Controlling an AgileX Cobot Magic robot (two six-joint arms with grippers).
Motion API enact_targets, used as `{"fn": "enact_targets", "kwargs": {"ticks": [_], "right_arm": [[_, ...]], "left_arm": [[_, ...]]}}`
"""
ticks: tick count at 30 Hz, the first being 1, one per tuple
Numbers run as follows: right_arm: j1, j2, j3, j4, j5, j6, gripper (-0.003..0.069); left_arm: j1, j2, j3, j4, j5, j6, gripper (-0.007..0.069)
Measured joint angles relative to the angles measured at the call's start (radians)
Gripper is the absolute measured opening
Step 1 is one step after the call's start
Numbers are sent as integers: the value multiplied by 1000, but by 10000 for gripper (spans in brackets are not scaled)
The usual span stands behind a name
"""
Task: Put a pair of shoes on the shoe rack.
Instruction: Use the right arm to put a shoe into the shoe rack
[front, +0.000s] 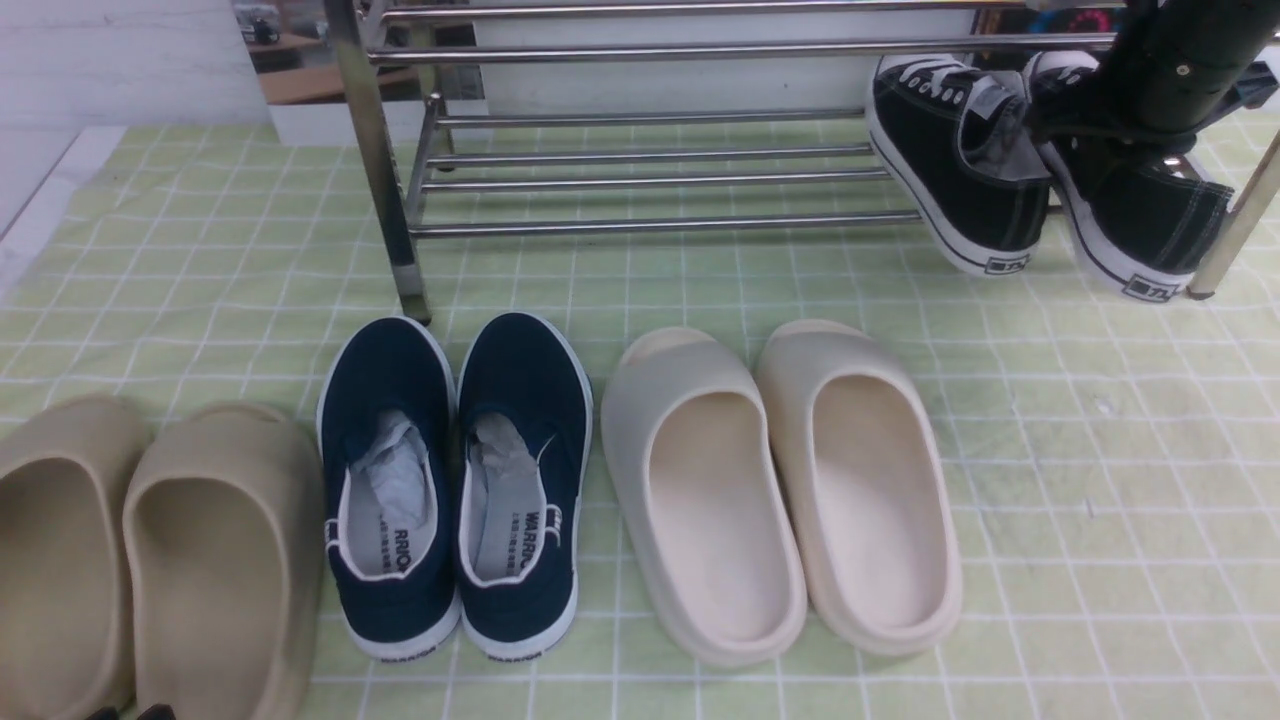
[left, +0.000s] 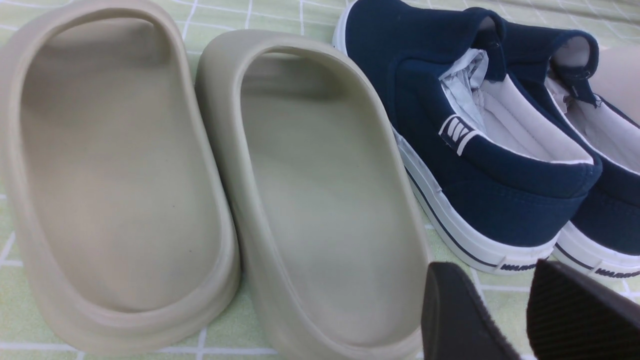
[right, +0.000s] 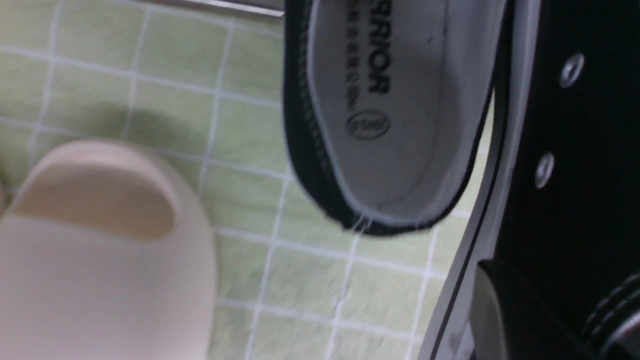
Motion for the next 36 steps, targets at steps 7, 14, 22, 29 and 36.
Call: {"fn": "enact_targets", "kwargs": {"ticks": [7, 14, 22, 29, 36], "right_arm": [[0, 18, 0, -101, -85, -8, 18], [0, 50, 0, -105, -182, -7, 18], [0, 97, 0, -110, -220, 28, 90], [0, 90, -7, -115, -238, 84, 424], [0, 10, -7, -103, -173, 94, 565]], "left_arm": [[0, 0, 0, 0, 0, 0, 239], [0, 0, 0, 0, 0, 0, 239], [0, 0, 0, 0, 0, 0, 239], [0, 0, 0, 0, 0, 0, 239], [0, 0, 0, 0, 0, 0, 239]]}}
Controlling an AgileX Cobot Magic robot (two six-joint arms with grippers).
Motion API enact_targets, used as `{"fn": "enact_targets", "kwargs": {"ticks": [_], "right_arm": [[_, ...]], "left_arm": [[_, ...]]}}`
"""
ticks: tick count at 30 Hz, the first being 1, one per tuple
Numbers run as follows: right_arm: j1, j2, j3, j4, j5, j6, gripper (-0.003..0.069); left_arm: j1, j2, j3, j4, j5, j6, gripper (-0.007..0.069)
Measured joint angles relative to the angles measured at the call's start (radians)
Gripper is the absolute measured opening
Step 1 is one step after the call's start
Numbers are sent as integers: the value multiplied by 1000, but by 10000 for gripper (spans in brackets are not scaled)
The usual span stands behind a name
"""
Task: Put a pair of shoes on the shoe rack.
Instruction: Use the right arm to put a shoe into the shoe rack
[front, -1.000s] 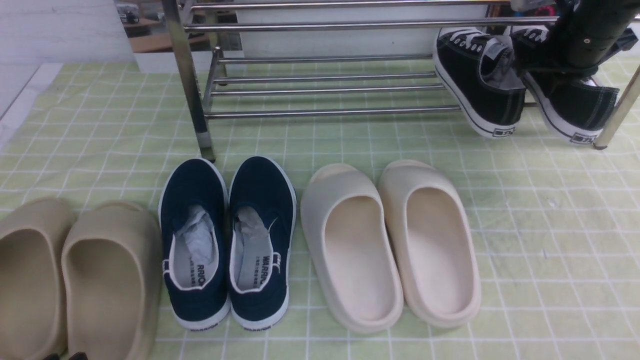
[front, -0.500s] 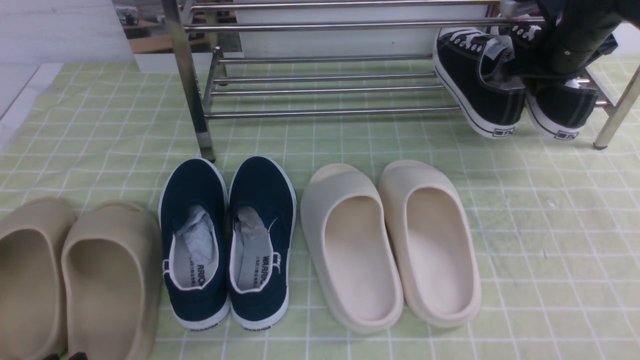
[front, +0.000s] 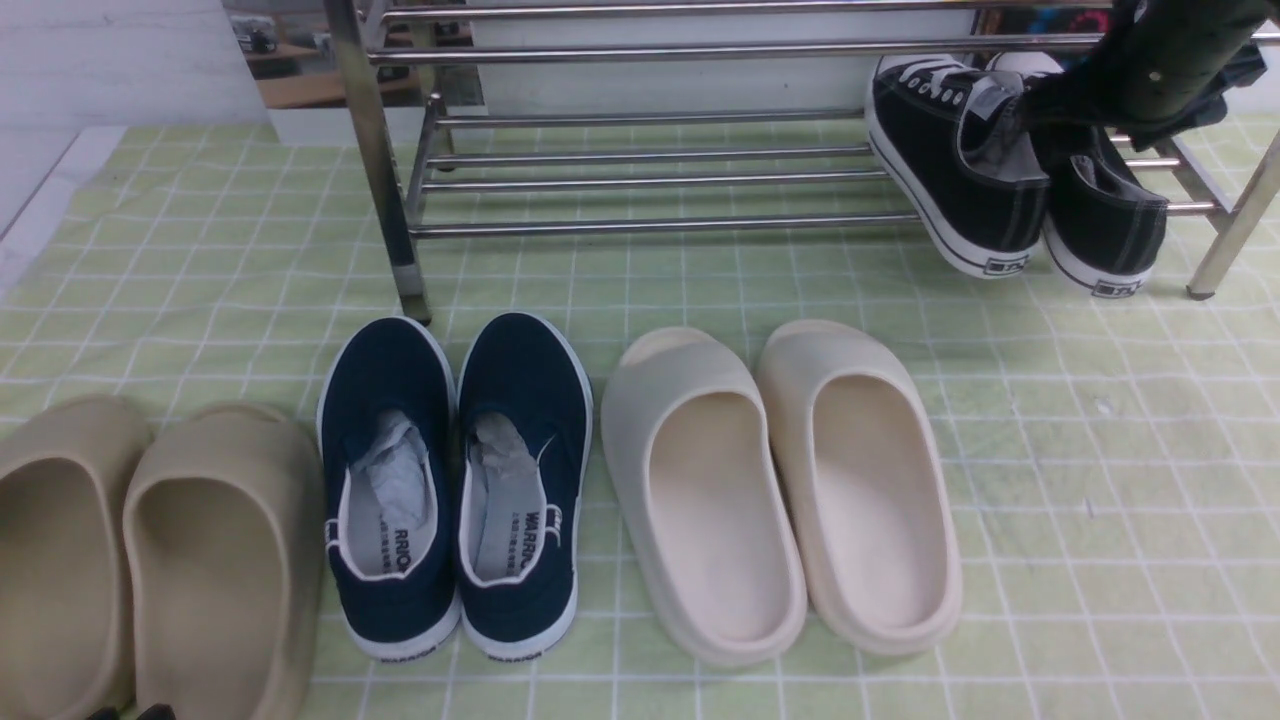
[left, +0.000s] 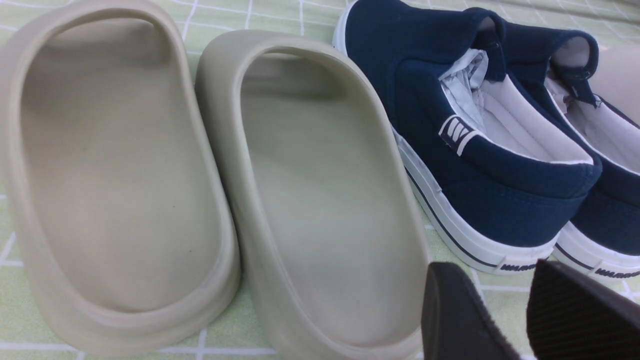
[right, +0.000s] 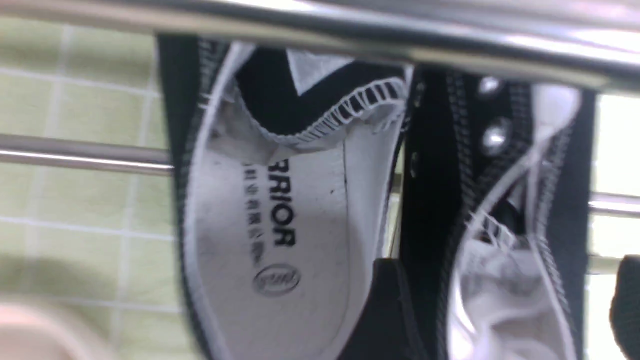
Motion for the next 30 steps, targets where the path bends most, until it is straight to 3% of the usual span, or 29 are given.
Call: {"fn": "enact_targets", "kwargs": {"ticks": [4, 8, 9, 10, 13, 18, 20, 30], "right_arm": [[0, -88, -1, 10, 40, 0, 461], [-37, -188, 21, -38, 173, 0, 197], [-46, -195, 30, -38, 179, 0, 184], [-80, -216, 76, -35, 187, 0, 99], [-146, -240, 225, 6, 192, 0, 0], [-167, -241, 506, 78, 160, 0, -3], [-157, -235, 584, 111, 69, -3, -3], [-130, -211, 617, 213, -324, -3, -1]], "left_arm": [[0, 0, 0, 0, 0, 0, 239], [0, 0, 0, 0, 0, 0, 239], [0, 0, 0, 0, 0, 0, 239], [0, 0, 0, 0, 0, 0, 239], [0, 0, 0, 0, 0, 0, 239], [0, 0, 0, 0, 0, 0, 239], [0, 0, 0, 0, 0, 0, 239], [0, 0, 0, 0, 0, 0, 239]]}}
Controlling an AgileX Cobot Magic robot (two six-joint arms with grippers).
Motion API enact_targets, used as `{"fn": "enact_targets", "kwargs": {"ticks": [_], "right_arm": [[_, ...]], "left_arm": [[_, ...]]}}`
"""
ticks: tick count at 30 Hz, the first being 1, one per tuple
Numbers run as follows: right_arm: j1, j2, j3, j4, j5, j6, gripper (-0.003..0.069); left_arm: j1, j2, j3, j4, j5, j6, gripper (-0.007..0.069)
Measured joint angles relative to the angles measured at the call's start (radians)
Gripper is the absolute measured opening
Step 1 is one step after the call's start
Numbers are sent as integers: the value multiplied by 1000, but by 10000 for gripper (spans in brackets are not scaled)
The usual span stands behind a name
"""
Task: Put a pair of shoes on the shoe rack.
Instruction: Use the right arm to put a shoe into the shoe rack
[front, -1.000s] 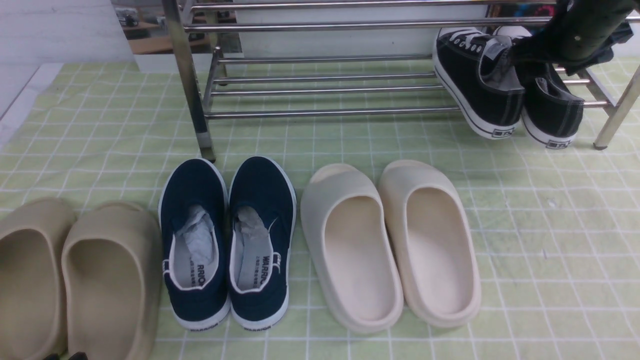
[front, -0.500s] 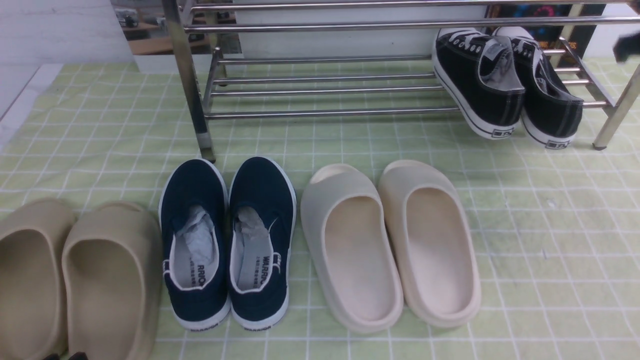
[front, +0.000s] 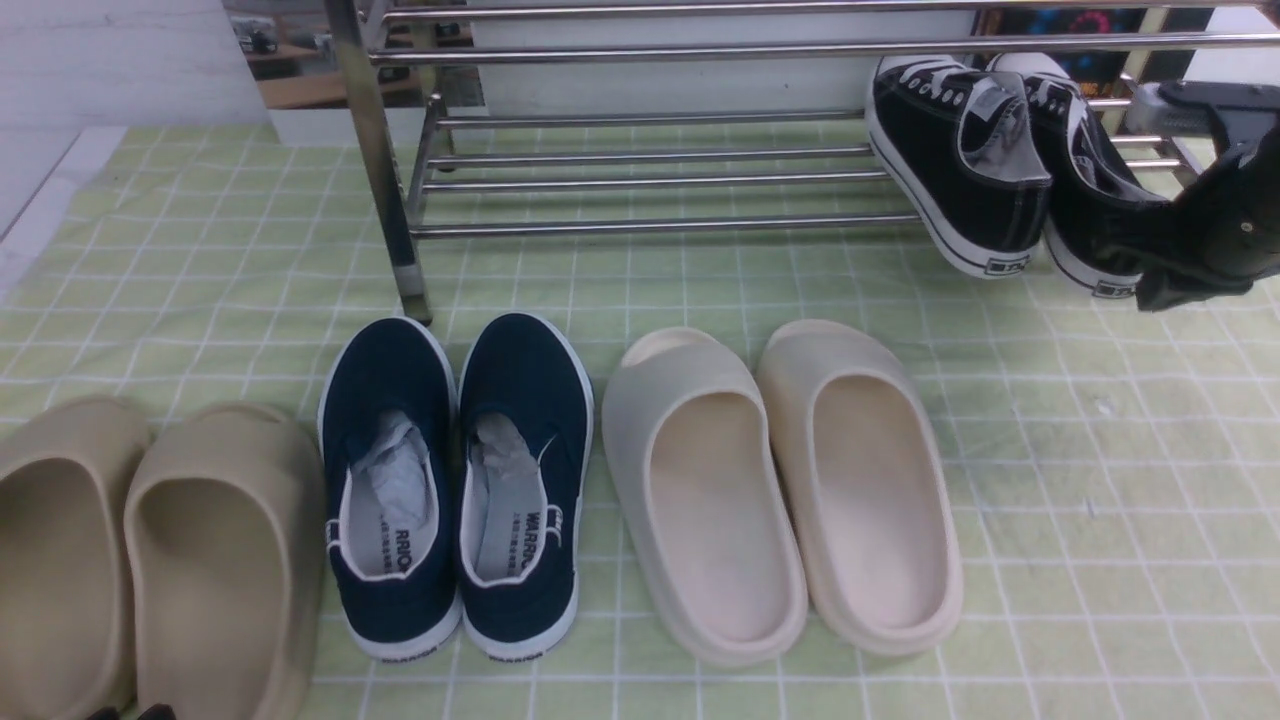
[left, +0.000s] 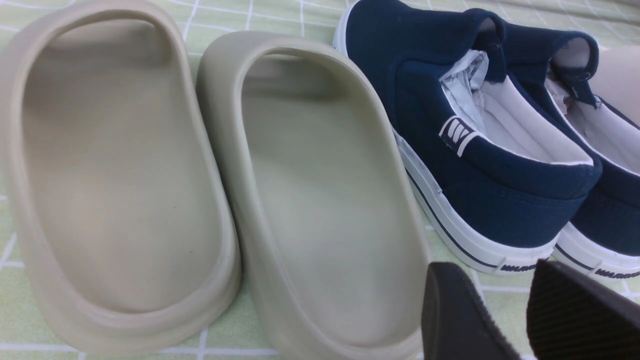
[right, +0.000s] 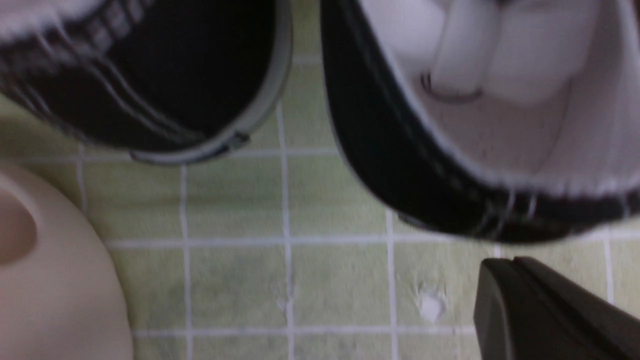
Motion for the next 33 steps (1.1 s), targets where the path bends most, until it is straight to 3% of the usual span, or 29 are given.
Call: {"fn": "enact_targets", "kwargs": {"ticks": [11, 18, 20, 23, 24, 25, 29, 31, 33], "right_arm": [[0, 0, 0, 85, -77, 4, 5], [0, -18, 0, 79, -99, -6, 16], [0, -22, 0, 72, -97, -42, 48], [0, -24, 0, 74, -57, -80, 160], [0, -25, 0, 73, -53, -79, 160], [0, -33, 0, 73, -16, -83, 253], [0, -106, 0, 65, 85, -89, 365], [0, -173, 0, 57, 132, -95, 360], [0, -290, 1, 47, 187, -99, 301]], "left_arm": [[0, 0, 0, 0, 0, 0, 239], [0, 0, 0, 0, 0, 0, 239], [0, 0, 0, 0, 0, 0, 239], [0, 0, 0, 0, 0, 0, 239], [0, 0, 0, 0, 0, 0, 239], [0, 0, 0, 0, 0, 0, 239], [0, 0, 0, 0, 0, 0, 239], [0, 0, 0, 0, 0, 0, 239], [0, 0, 0, 0, 0, 0, 239]]}}
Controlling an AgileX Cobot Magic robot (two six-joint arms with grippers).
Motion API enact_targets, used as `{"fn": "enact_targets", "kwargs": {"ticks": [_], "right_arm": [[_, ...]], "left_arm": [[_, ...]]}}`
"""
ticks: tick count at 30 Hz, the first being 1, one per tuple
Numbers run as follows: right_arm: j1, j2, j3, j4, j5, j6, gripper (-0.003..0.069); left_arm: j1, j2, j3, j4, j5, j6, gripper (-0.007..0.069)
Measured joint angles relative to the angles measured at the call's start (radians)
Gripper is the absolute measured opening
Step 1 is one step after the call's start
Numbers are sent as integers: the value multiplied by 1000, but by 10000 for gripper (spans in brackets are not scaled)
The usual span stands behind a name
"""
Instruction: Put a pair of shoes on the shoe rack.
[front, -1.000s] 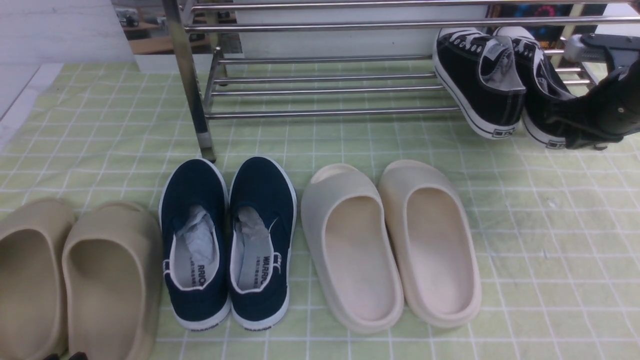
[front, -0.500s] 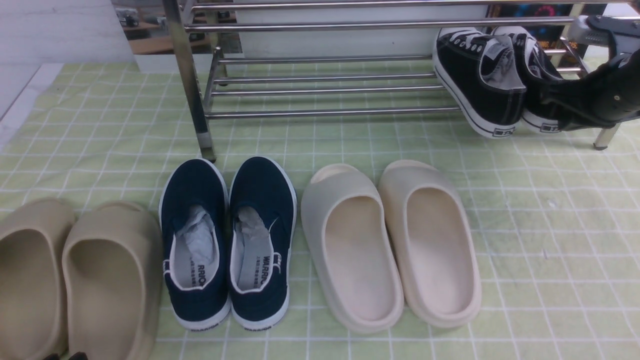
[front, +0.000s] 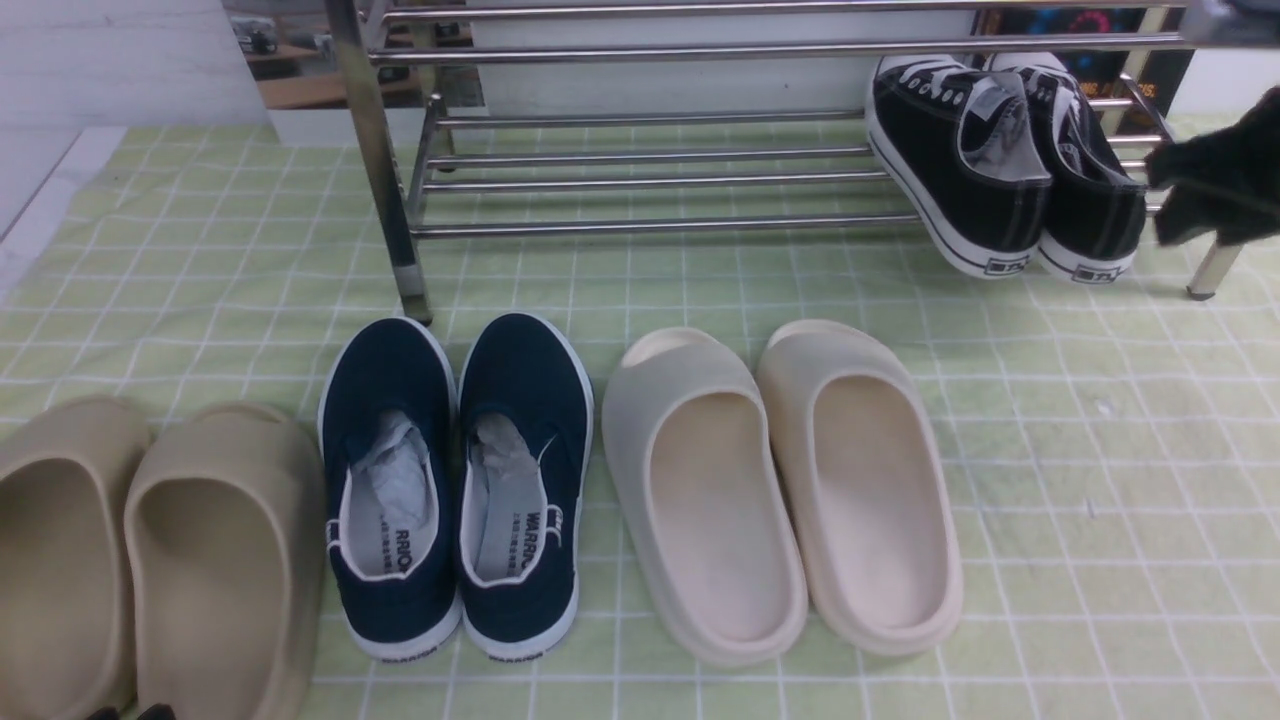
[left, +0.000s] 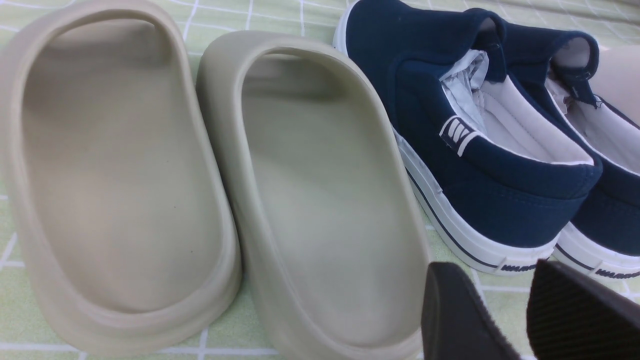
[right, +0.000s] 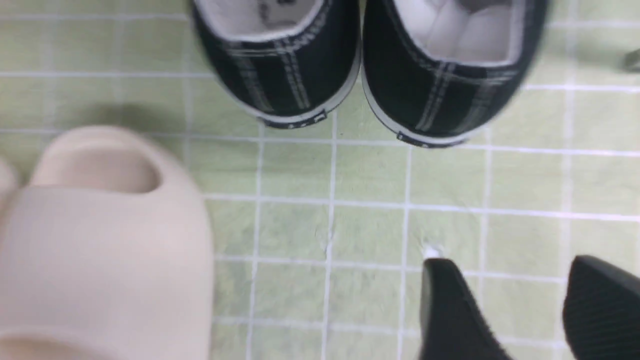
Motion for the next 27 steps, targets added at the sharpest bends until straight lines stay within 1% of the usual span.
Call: {"fn": "enact_targets", "kwargs": {"ticks": [1, 2, 3, 4, 6, 7, 8, 9, 10, 11, 12, 13, 17, 19, 22, 24, 25, 26, 27], "right_arm": [[0, -68, 4, -4, 17, 0, 267], [0, -143, 16, -12, 25, -1, 216], [0, -143, 16, -12, 25, -1, 206], [0, -303, 66, -19, 18, -2, 93], [0, -474, 164, -19, -27, -2, 15], [0, -560, 217, -19, -57, -2, 0], [0, -628, 277, -19, -95, -2, -3], [0, -644, 311, -19, -115, -2, -3], [0, -777, 454, -19, -208, -3, -3], [0, -853, 530, -19, -270, -8, -3], [0, -867, 568, -18, -283, -12, -3], [0, -975, 726, -9, -381, -37, -3], [0, -1195, 1060, 77, -573, -159, -5], [0, -1251, 1129, 113, -609, -203, -4], [0, -1406, 1264, 193, -658, -269, -4], [0, -1482, 1323, 243, -673, -272, -3], [0, -1499, 1334, 248, -674, -272, -3], [0, -1563, 1374, 292, -679, -272, -3], [0, -1569, 1378, 295, -679, -272, -3]], "left_arm": [[0, 0, 0, 0, 0, 0, 239], [0, 0, 0, 0, 0, 0, 239], [0, 0, 0, 0, 0, 0, 239], [0, 0, 0, 0, 0, 0, 239], [0, 0, 0, 0, 0, 0, 239], [0, 0, 0, 0, 0, 0, 239], [0, 0, 0, 0, 0, 0, 239], [0, 0, 0, 0, 0, 0, 239], [0, 0, 0, 0, 0, 0, 239], [0, 0, 0, 0, 0, 0, 239], [0, 0, 0, 0, 0, 0, 239], [0, 0, 0, 0, 0, 0, 239], [0, 0, 0, 0, 0, 0, 239], [0, 0, 0, 0, 0, 0, 239], [0, 0, 0, 0, 0, 0, 239], [0, 0, 0, 0, 0, 0, 239], [0, 0, 0, 0, 0, 0, 239], [0, 0, 0, 0, 0, 0, 239], [0, 0, 0, 0, 0, 0, 239]]}}
